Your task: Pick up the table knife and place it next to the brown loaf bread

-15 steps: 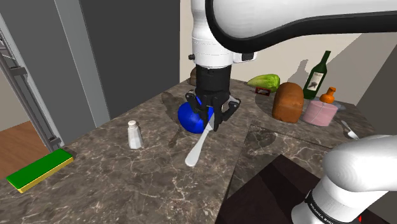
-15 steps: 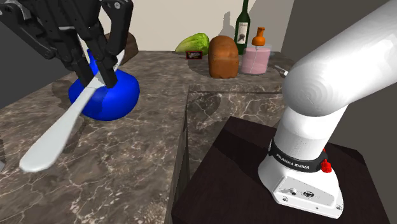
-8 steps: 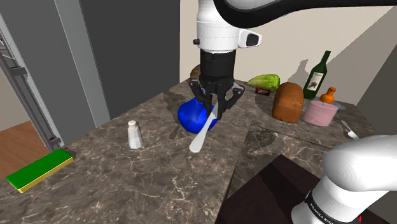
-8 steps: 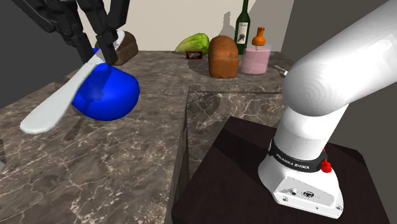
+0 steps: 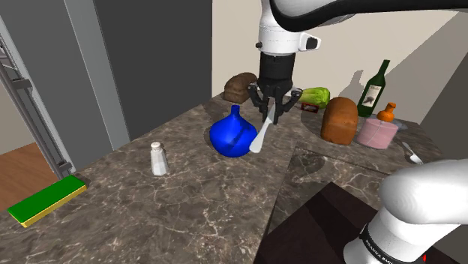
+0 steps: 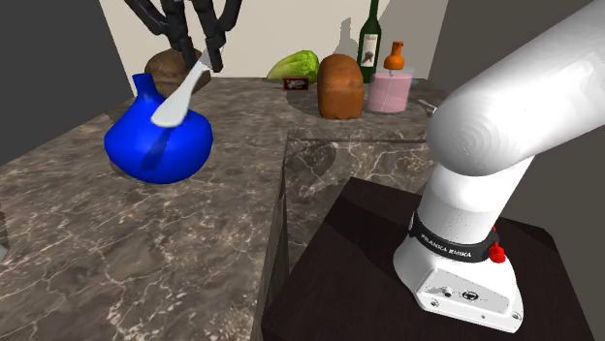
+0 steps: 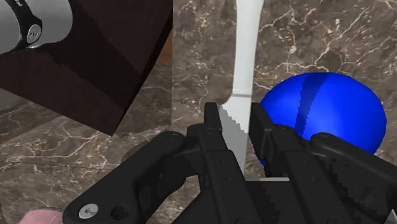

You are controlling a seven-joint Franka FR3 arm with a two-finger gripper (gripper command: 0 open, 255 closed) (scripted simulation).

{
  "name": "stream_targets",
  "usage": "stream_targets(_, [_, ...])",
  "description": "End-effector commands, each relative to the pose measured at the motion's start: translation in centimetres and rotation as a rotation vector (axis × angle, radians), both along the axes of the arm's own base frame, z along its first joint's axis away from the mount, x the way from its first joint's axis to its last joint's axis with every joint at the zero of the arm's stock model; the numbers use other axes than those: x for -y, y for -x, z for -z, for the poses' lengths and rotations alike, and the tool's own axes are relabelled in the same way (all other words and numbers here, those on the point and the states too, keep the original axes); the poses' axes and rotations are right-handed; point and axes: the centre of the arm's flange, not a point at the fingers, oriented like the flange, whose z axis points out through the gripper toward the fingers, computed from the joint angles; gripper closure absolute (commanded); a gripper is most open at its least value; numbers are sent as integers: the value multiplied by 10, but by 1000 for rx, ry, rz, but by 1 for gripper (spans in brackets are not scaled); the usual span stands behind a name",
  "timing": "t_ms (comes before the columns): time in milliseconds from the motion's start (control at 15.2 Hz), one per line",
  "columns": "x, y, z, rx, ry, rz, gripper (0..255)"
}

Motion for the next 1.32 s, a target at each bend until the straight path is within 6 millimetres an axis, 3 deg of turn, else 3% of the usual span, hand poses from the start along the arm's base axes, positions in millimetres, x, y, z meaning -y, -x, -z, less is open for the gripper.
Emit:
stream_targets(0, [25, -13, 1, 0, 1, -1, 255])
stream_targets(1254, [259, -103, 1, 0, 1, -1, 255])
